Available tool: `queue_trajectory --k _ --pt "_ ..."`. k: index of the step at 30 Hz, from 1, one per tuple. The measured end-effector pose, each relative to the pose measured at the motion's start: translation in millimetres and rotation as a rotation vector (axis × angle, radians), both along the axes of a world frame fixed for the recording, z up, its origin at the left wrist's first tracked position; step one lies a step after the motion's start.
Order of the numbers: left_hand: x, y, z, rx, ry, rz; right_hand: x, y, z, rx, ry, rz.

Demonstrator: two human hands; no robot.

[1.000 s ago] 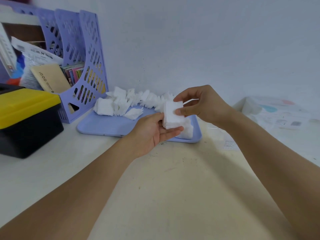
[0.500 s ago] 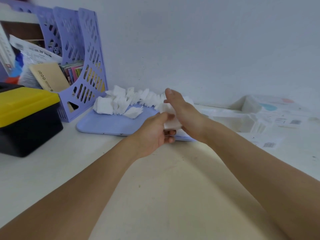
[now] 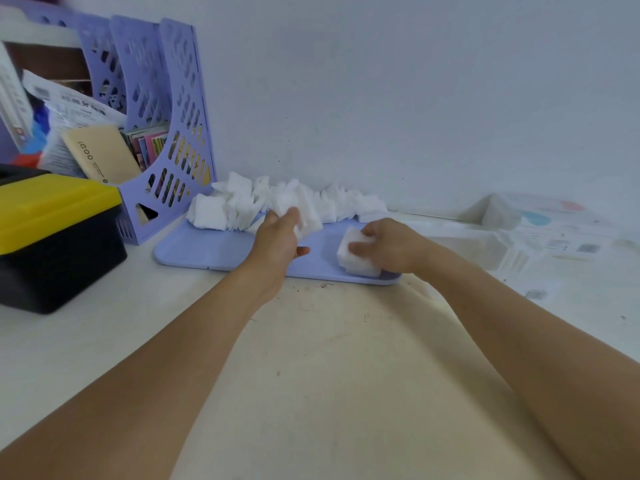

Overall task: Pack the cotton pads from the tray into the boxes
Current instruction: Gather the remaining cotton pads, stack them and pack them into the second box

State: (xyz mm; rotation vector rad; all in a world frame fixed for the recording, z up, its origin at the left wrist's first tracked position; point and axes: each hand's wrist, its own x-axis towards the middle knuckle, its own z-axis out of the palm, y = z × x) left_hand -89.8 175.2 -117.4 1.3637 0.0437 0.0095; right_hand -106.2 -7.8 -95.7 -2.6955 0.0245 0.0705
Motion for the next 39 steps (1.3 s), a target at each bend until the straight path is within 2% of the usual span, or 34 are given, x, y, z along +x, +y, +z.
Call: queue_trajectory --k 2,8,11,13,16,18,20,23,28,34,39 --pt "1.9 0.0 -2.9 0.041 -0.005 -0.021 -1.9 0.4 1.0 0.0 0.03 0.013" --pt "1.7 -0.9 -7.5 0.118 -0.048 -0.13 -1.7 -9.1 5.9 0.17 0.063 0.008" --pt "-1.1 0.4 -7.4 0.08 -0.061 -0.101 -2.8 -8.1 8.2 0.279 0.021 0.018" --pt "-2.8 2.3 -8.8 0.046 -0.097 -0.038 -4.4 -9.7 14.0 0.451 -0.03 0.05" --pt "-7.1 2.8 -7.6 0.154 -0.208 0.009 -6.8 -17.6 32.1 0.812 -0.086 0.14" --pt "-12.1 0.7 -3.6 0.189 -0.235 -0.038 -9.1 -20.7 42.1 1.067 -0.044 0.218" --pt "-17.4 -3.7 -0.9 0.174 -0.194 -0.148 -11.9 -17.6 44.1 1.189 0.021 0.279" --pt "-26.2 -10.0 0.7 0.122 -0.121 -0.333 -11.2 -10.9 36.6 1.147 0.058 0.299" --pt "-28.2 -10.8 -0.6 0.026 -0.019 -0.456 -6.5 -13.0 32.1 1.072 0.04 0.262" --pt "-28.4 -10.4 5.1 -0.197 0.135 -0.405 -2.0 -15.6 28.2 0.941 -0.017 0.25" --pt "-27.9 -9.6 5.8 -0.157 0.109 -0.429 0.8 -20.8 24.6 0.931 0.027 0.309"
